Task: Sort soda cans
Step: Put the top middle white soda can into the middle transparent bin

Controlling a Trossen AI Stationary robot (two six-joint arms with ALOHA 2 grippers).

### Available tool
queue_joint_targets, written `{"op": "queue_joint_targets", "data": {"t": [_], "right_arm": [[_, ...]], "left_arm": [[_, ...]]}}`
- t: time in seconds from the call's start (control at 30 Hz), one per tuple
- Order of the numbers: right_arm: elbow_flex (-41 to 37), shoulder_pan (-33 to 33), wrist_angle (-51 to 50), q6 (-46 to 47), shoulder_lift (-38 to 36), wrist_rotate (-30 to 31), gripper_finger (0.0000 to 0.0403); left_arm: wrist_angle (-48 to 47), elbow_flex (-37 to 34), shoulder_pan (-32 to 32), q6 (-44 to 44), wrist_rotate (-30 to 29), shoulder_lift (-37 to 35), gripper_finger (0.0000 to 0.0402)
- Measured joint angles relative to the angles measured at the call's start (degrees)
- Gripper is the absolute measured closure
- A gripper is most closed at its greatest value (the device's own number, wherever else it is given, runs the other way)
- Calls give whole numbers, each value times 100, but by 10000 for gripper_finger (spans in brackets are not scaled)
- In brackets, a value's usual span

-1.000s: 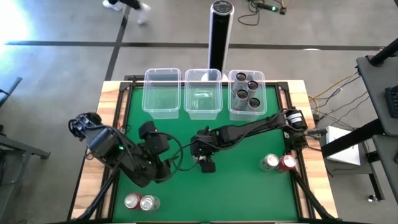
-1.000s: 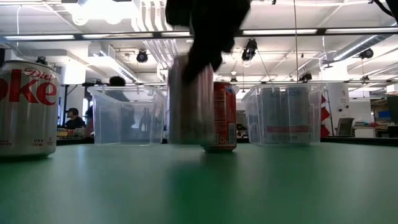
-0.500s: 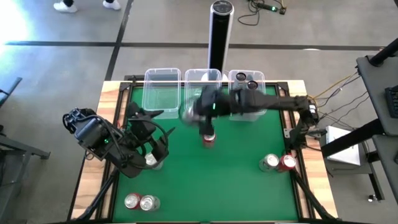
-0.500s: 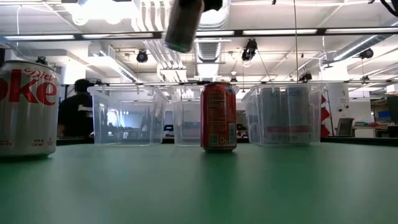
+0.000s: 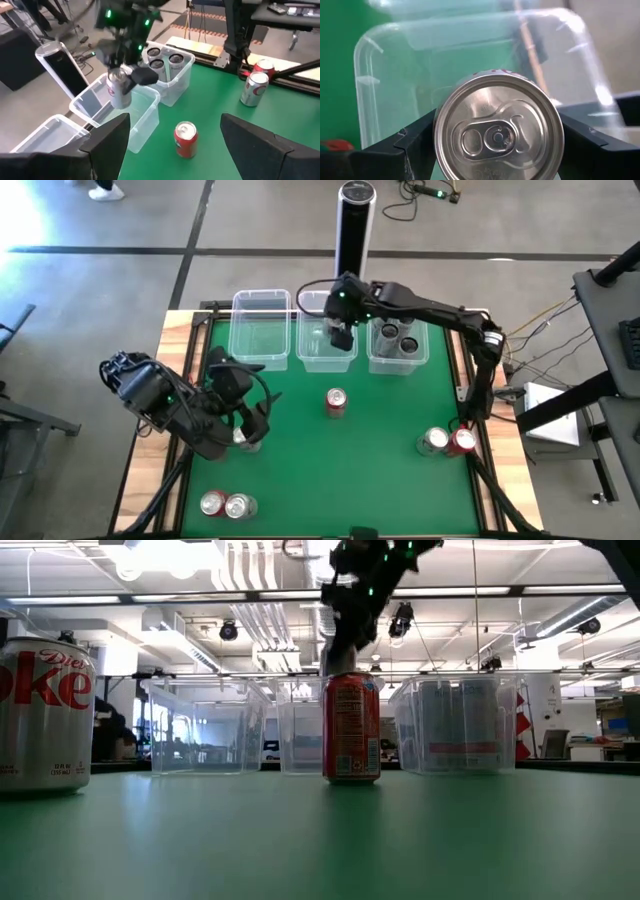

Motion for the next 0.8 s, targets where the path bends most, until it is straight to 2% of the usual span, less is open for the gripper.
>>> {"op": "queue_joint_targets", "data": {"t": [0.17, 0.37, 0.47, 0.8], "right_arm": [[-291, -136, 334, -3, 351, -348, 108], [-272, -291, 305, -16, 738, -561, 105], [-261, -283, 331, -49, 830, -706, 104], [-252, -292, 265, 125, 1120, -740, 102]], "left_arm": [[0, 0, 305, 431, 232, -288, 107], [0, 0, 646, 1127, 260, -607, 107], [-2, 0, 812, 1384, 476, -749, 107], [0, 0, 1057, 1893, 544, -1065, 107]]}}
